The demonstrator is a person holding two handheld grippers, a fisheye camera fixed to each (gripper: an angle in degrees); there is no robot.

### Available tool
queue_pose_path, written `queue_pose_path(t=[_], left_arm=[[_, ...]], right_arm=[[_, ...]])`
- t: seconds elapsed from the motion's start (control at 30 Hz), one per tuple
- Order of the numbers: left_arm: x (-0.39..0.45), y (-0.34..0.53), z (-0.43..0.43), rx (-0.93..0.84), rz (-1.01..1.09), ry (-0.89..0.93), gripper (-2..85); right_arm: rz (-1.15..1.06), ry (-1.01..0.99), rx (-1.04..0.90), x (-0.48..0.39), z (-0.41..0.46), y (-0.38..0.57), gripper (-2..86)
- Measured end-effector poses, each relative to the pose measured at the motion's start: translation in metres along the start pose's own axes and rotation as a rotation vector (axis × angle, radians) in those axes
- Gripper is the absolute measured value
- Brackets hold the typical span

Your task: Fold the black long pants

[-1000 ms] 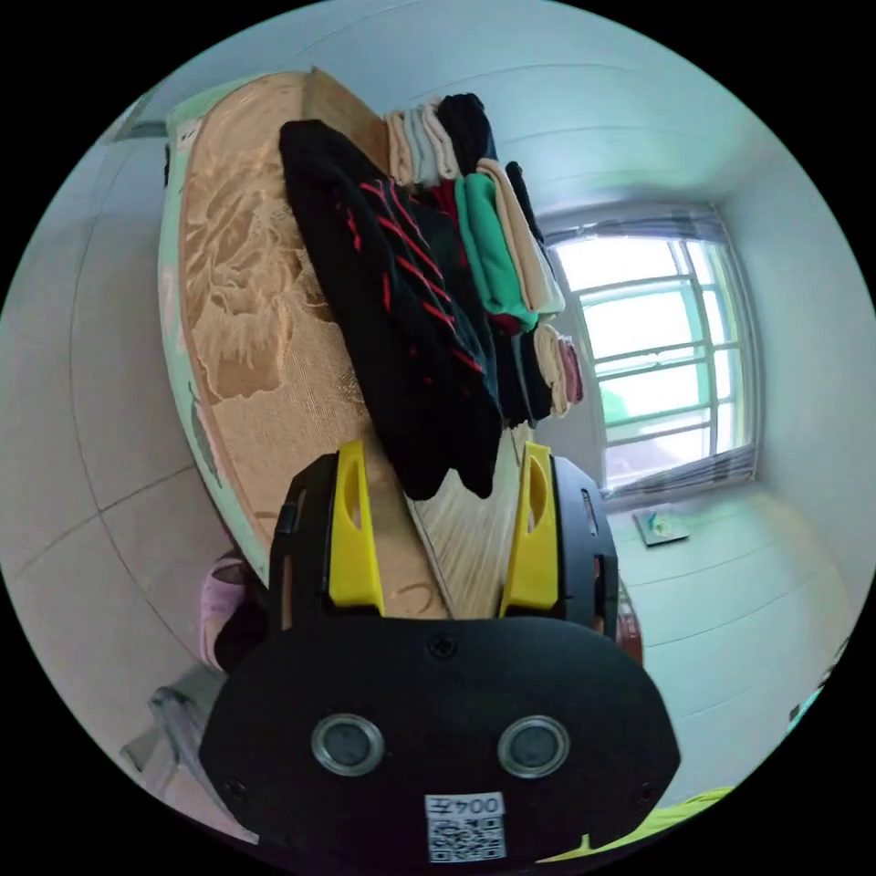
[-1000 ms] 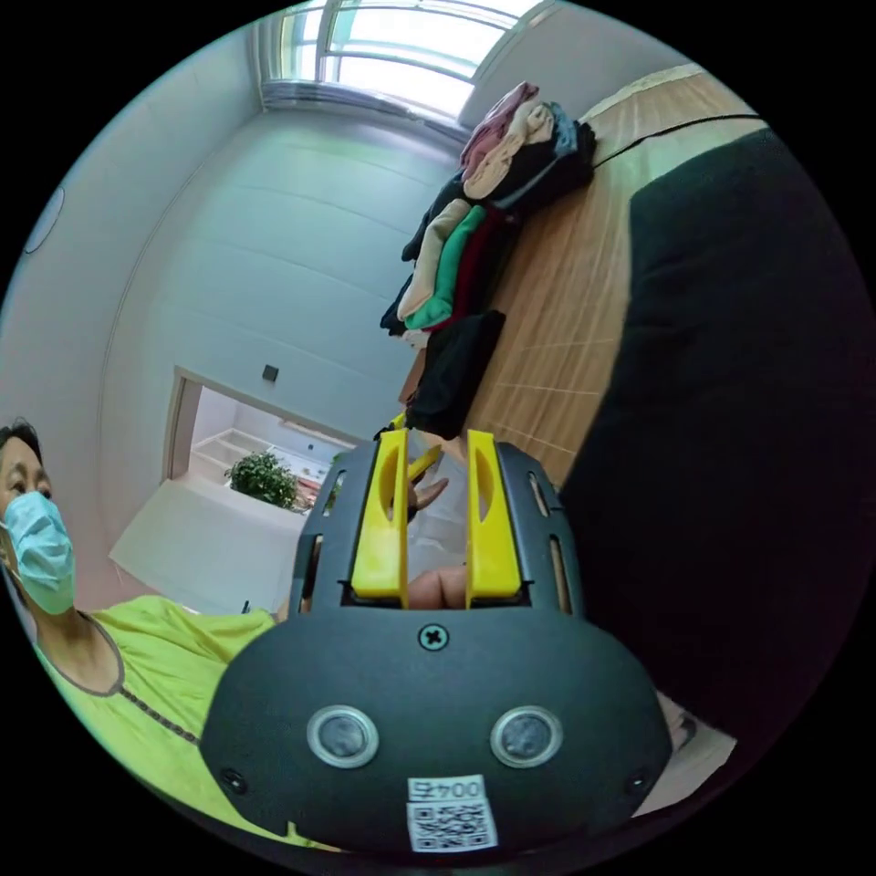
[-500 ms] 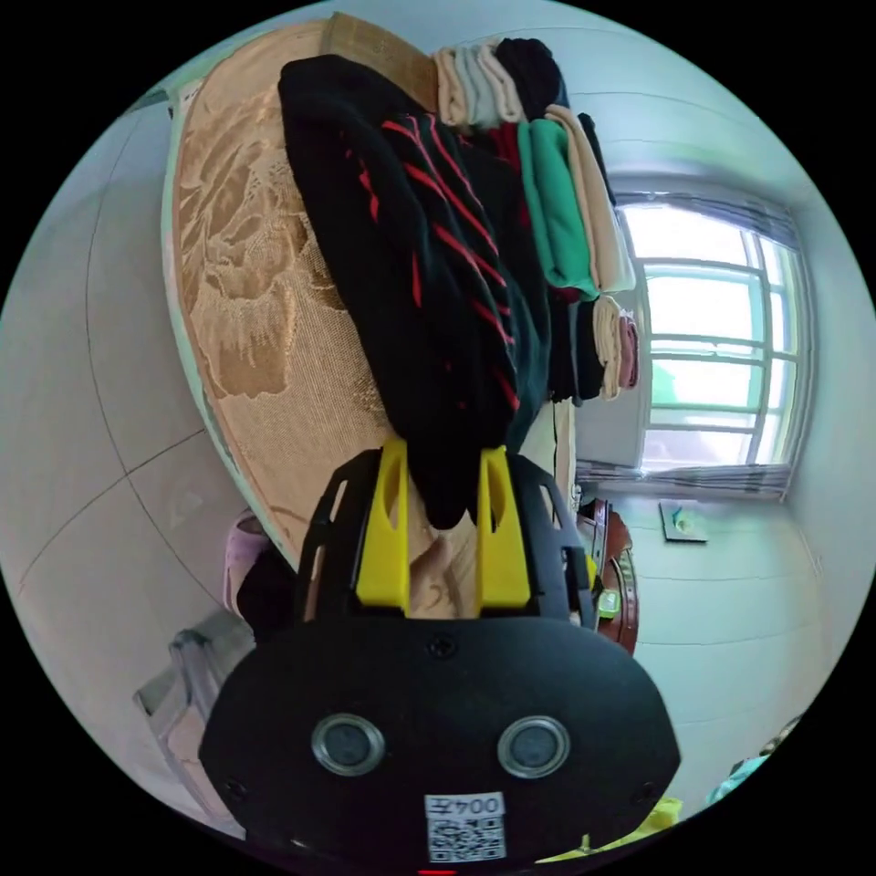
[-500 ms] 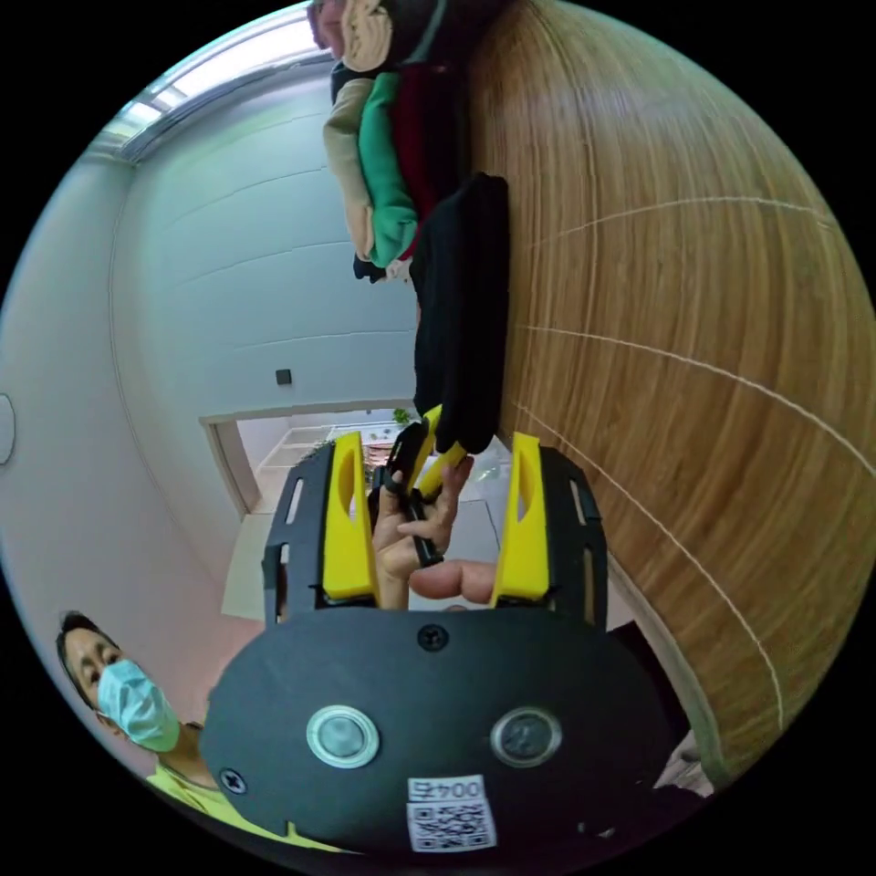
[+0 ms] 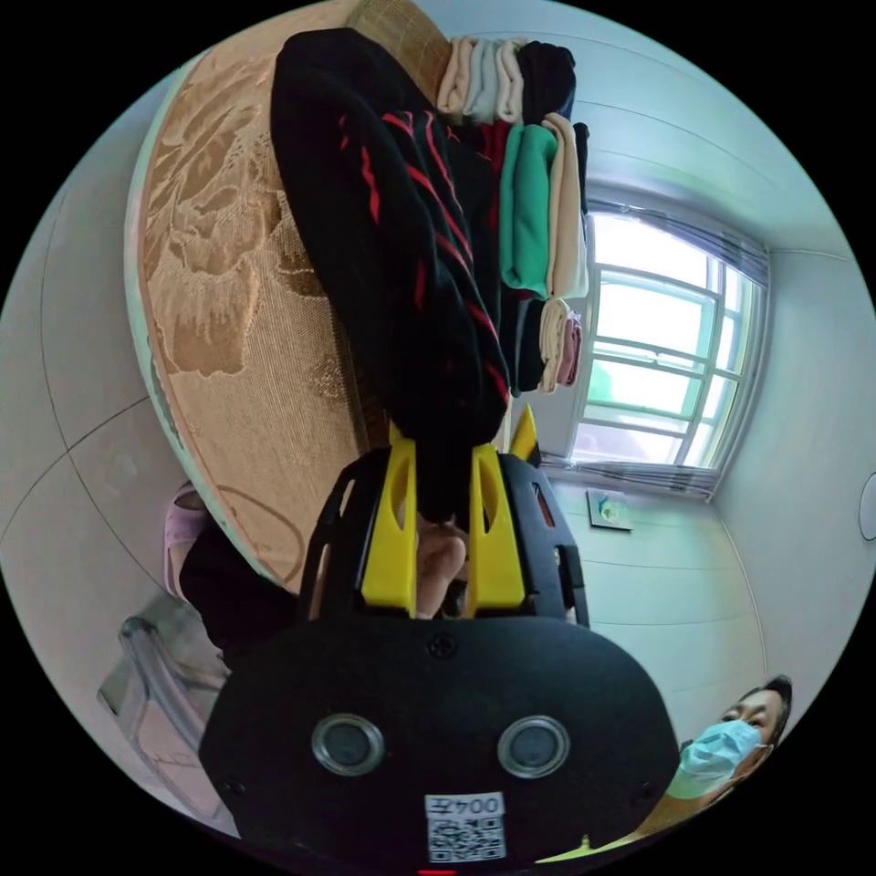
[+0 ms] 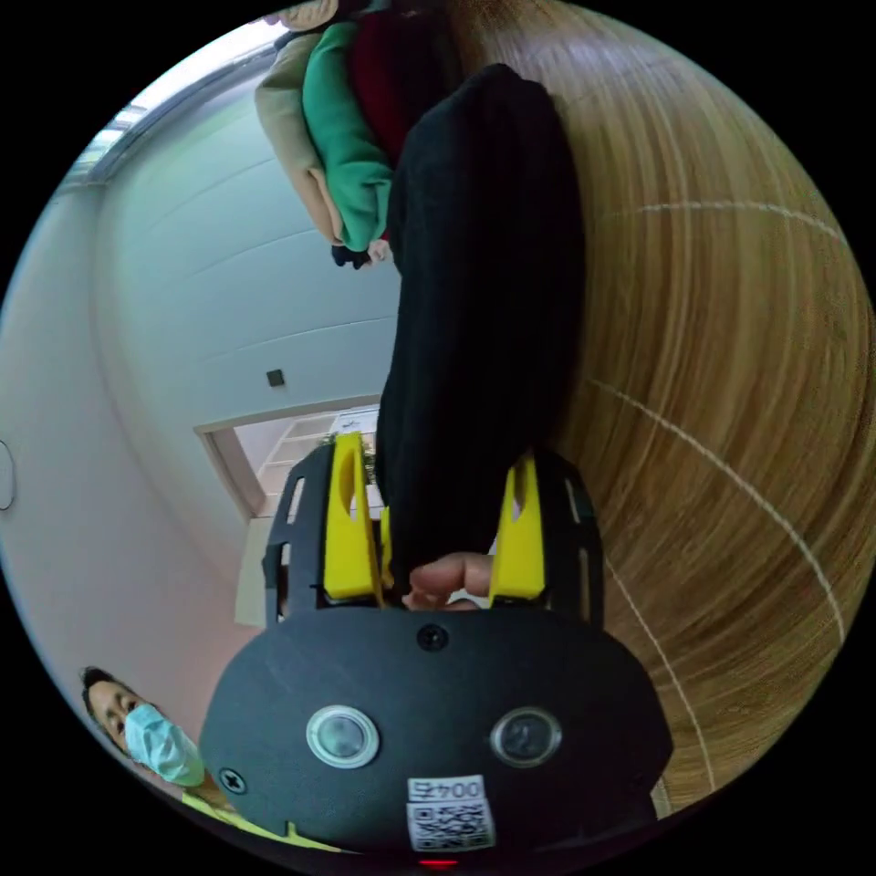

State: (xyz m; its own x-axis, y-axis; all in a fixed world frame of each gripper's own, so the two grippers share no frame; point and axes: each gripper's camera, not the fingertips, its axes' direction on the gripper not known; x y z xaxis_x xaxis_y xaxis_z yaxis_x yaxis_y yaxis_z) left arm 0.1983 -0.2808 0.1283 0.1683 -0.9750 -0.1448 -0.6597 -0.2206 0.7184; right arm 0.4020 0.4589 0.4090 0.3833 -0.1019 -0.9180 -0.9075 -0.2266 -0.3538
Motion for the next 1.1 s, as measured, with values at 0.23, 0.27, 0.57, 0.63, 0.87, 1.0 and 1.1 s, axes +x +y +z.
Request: queue_pose_path(t=[0.23,0.27,0.57,0.63,0.87,1.0,1.1], left_arm=[[-0.069,0.051,0.021,-0.078,0.130,0.141,11.0],[-0.085,0.066,0.016,-0.088,0.170,0.157,12.0],[-0.257,0.097,-0.035,0.105,0.227,-0.042,20.0],[-0.290,0.084,-0.007,0.097,0.189,0.053,21.1],[-0.343,0.076,0.125,0.033,0.318,-0.098,20.7],[-0.394,0.084,0.148,0.026,0.255,-0.197,5.7],[-0.411,0.097,0.166,0.027,0.353,-0.284,4.5]], right_arm=[[-0.031,0.200,0.051,-0.051,-0.031,0.014,9.4],[-0.012,0.211,0.042,-0.057,-0.050,0.024,9.3],[0.114,0.306,0.063,-0.056,-0.194,0.138,9.4],[0.133,0.309,0.078,-0.050,-0.207,0.152,9.6],[0.124,0.259,0.084,-0.031,-0.216,0.176,10.5],[-0.002,0.443,0.089,-0.074,-0.201,0.193,9.5],[-0.104,0.598,0.048,-0.116,-0.181,0.201,9.6]])
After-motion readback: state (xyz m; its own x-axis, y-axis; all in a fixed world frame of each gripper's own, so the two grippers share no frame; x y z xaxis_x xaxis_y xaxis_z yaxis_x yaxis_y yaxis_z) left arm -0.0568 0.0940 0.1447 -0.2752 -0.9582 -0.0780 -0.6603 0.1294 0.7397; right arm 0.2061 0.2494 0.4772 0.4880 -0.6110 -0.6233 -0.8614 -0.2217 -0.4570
